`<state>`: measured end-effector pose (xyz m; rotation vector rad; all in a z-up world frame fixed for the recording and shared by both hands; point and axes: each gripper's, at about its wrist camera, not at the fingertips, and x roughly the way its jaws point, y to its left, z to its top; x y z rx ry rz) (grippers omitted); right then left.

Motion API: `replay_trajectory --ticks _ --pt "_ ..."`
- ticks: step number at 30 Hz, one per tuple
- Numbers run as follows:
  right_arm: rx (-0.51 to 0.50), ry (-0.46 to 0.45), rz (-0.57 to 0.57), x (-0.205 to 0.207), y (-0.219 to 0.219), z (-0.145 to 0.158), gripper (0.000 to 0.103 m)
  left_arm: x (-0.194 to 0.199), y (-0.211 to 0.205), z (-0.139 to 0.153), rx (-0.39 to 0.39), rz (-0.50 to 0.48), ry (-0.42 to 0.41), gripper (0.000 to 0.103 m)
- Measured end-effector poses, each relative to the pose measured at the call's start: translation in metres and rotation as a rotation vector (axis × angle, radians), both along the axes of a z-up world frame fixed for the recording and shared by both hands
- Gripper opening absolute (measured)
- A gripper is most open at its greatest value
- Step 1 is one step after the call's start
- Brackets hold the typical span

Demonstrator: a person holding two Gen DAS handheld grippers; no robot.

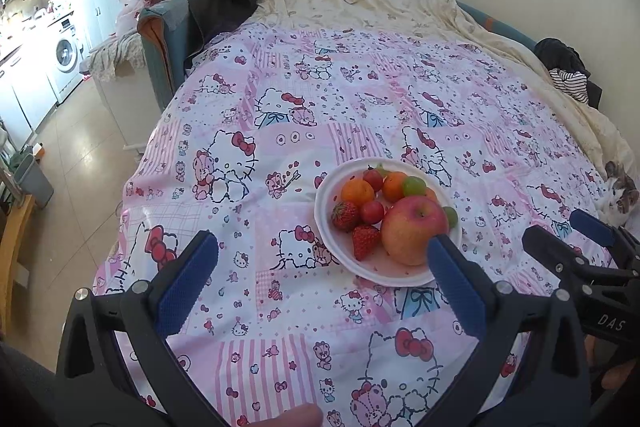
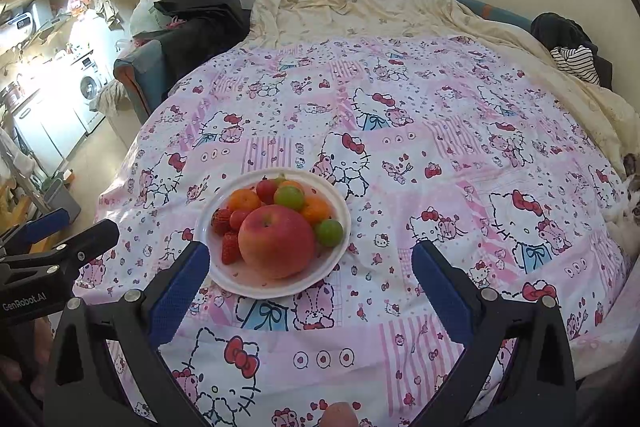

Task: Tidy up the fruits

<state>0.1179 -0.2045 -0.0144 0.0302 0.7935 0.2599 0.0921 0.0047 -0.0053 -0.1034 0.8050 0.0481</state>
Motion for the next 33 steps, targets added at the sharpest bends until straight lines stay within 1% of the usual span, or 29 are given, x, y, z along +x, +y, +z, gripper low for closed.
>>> replay_trajectory --ticks 33 --pt "-0.006 0.002 -0.016 0.0001 -0.0053 0.0007 0.103 -0.0023 0.0013 0.0012 0.002 0.003 -0.004 0.103"
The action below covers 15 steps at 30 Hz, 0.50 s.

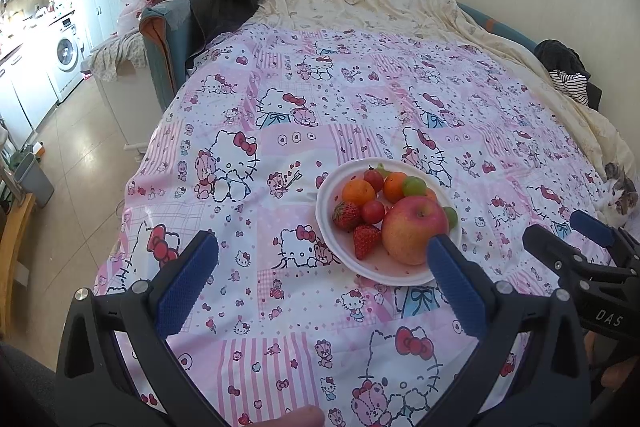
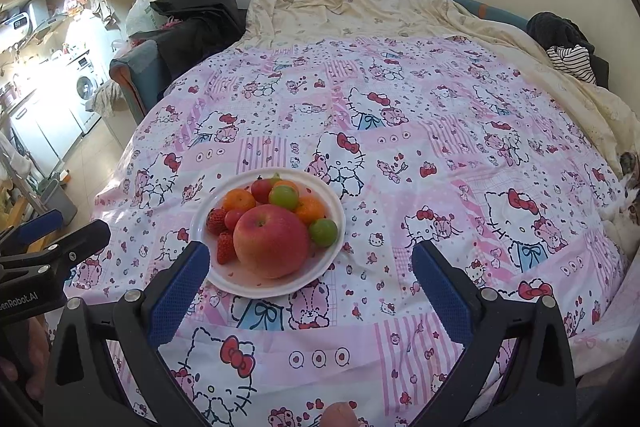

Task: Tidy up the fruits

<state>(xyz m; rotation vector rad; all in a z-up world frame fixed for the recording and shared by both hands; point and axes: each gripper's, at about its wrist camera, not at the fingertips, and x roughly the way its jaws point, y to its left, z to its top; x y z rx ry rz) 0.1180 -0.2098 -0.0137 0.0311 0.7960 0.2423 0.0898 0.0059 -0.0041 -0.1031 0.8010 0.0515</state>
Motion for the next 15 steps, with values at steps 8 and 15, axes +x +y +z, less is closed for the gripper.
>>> replay_trajectory --ticks 8,15 --pt "-0.006 0.001 0.000 0.0000 0.0024 -0.0008 0.103 0.0000 0.0001 -0.0001 0.000 0.003 -0.002 0.103" --pt "-0.005 0.002 0.001 0.0000 0.0022 -0.0009 0.103 -0.0006 -0.0003 -0.0001 0.001 0.004 -0.001 0.103"
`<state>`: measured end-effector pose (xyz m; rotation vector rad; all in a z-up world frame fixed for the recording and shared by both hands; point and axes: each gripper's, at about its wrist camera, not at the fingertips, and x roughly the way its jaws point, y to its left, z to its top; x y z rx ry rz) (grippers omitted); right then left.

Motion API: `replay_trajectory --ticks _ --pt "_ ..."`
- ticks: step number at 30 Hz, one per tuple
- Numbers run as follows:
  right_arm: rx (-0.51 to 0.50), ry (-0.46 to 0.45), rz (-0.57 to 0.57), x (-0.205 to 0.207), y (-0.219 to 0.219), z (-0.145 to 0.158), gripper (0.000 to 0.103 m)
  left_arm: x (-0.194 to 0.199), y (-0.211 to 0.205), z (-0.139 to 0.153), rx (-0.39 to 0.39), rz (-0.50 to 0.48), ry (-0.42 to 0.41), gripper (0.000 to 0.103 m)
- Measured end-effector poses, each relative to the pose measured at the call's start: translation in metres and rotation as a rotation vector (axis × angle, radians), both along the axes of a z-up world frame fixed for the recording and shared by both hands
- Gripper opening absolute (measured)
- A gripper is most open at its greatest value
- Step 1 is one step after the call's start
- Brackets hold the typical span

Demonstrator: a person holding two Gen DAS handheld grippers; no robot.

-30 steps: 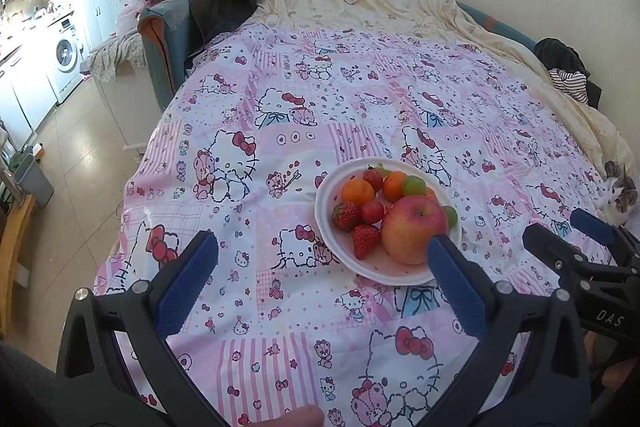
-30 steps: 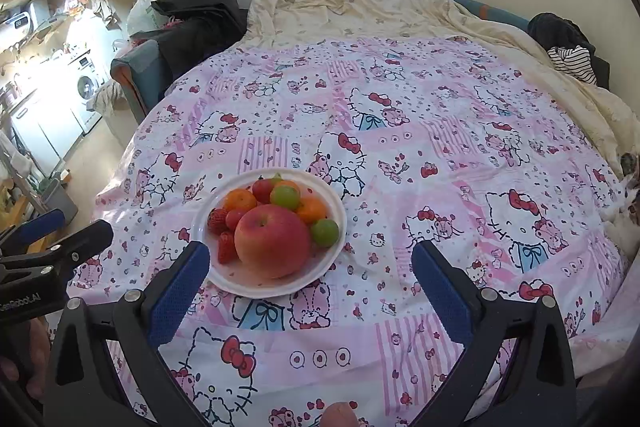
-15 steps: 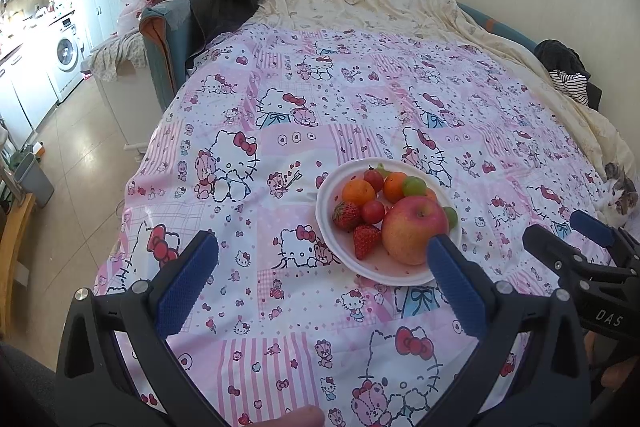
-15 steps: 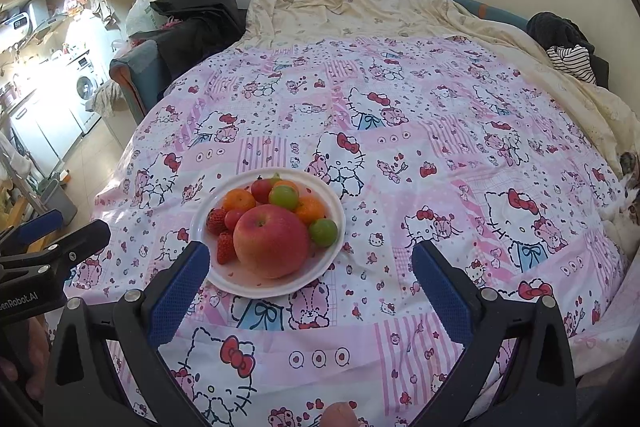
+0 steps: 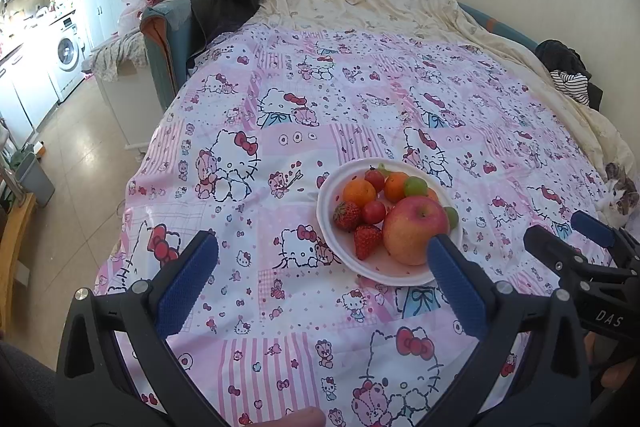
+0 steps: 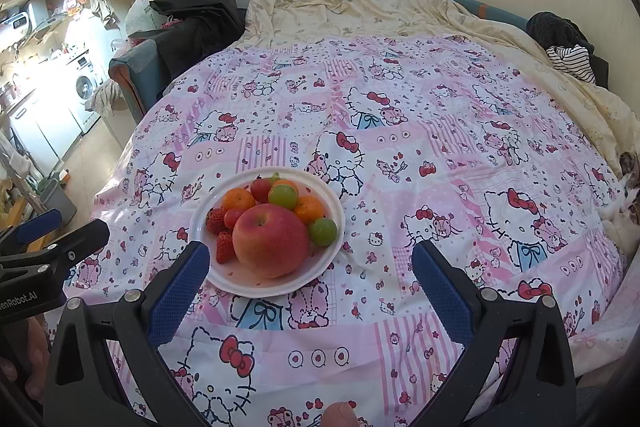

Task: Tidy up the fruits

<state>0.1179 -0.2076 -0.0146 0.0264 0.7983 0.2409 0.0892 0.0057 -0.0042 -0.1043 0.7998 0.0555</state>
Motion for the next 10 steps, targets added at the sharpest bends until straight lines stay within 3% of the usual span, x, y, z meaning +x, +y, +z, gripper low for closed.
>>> replay_trajectory --ticks 10 --pt "-0.001 -0.002 0.002 -0.0002 0.0009 0.0000 0.103 -0.0007 -0.0017 -0.0011 -0.005 -0.001 -0.001 0.103"
